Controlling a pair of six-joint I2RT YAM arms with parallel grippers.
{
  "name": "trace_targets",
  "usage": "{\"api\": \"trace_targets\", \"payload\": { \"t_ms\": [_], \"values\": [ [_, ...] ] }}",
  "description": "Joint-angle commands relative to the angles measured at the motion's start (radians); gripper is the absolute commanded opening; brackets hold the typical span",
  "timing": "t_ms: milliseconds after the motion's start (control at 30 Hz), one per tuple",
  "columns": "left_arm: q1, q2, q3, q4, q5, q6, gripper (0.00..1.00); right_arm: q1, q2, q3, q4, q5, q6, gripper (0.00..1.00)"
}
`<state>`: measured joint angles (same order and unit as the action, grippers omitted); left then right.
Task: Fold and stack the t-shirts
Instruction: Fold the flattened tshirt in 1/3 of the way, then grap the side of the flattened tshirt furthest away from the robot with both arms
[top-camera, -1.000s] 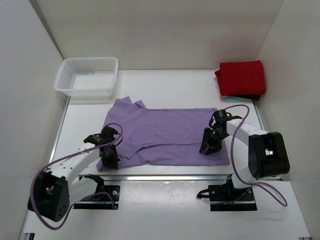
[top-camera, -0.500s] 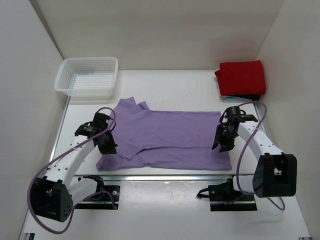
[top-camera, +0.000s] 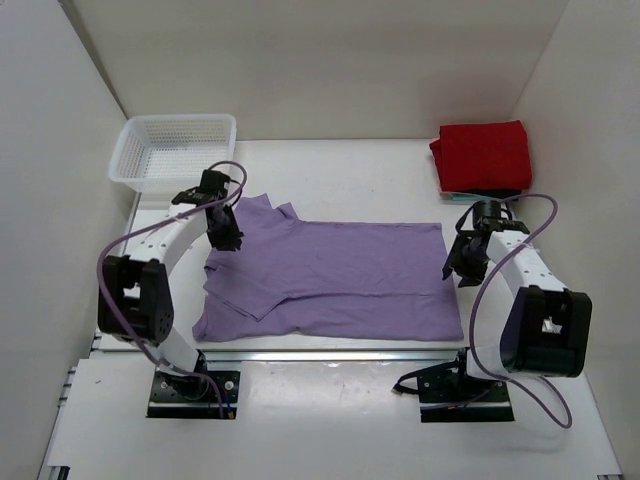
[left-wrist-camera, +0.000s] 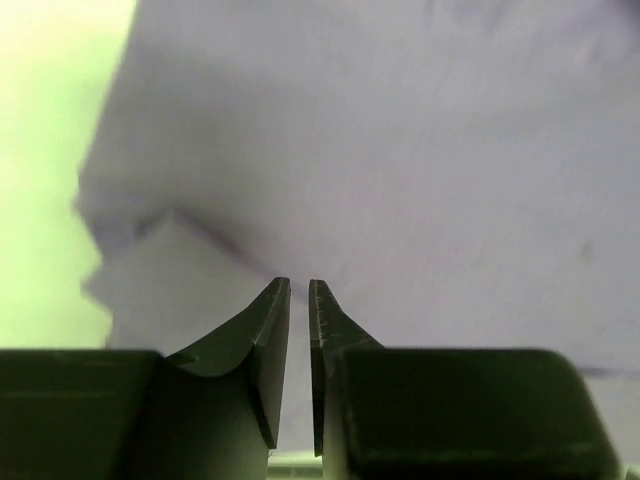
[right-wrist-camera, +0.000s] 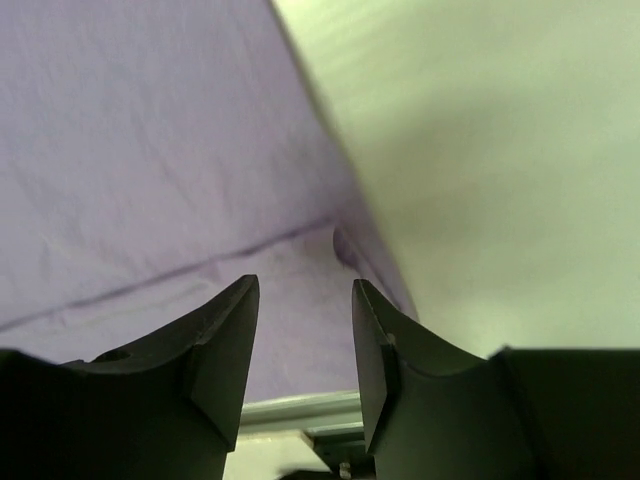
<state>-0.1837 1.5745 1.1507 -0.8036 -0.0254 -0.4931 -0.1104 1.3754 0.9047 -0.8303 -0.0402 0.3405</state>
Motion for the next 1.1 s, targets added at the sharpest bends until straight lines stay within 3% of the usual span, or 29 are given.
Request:
{"api": "trace_targets", "payload": {
  "t_ms": [0, 300, 567, 667, 900, 1067],
  "values": [
    [0.000, 0.079, 0.089, 0.066, -0.025, 0.036, 0.26, -0.015, 0.036, 0.025, 0.059, 0.008, -0.015, 0.40],
    [-0.048, 0.289, 0.130, 0.155, 0.039, 0.022, 0.24, 0.025, 0.074, -0.032, 0.073, -0.027, -0.032, 0.40],
    [-0.054, 0.380, 0.217, 0.179, 0.055, 0.019, 0.24, 0.038, 0.132, -0.032, 0.057, -0.013, -0.043, 0.41],
    [-0.045, 0.393, 0.228, 0.178, 0.055, 0.031, 0.24, 0.054, 0.151, -0.038, 0.053, -0.014, -0.035, 0.35],
    [-0.014, 0.409, 0.219, 0.168, 0.048, 0.033, 0.22, 0.055, 0.148, -0.026, 0.008, -0.030, -0.028, 0.00],
    [0.019, 0.392, 0.213, 0.161, 0.039, 0.036, 0.22, 0.041, 0.114, -0.021, -0.026, -0.030, -0.017, 0.00]
  ]
}}
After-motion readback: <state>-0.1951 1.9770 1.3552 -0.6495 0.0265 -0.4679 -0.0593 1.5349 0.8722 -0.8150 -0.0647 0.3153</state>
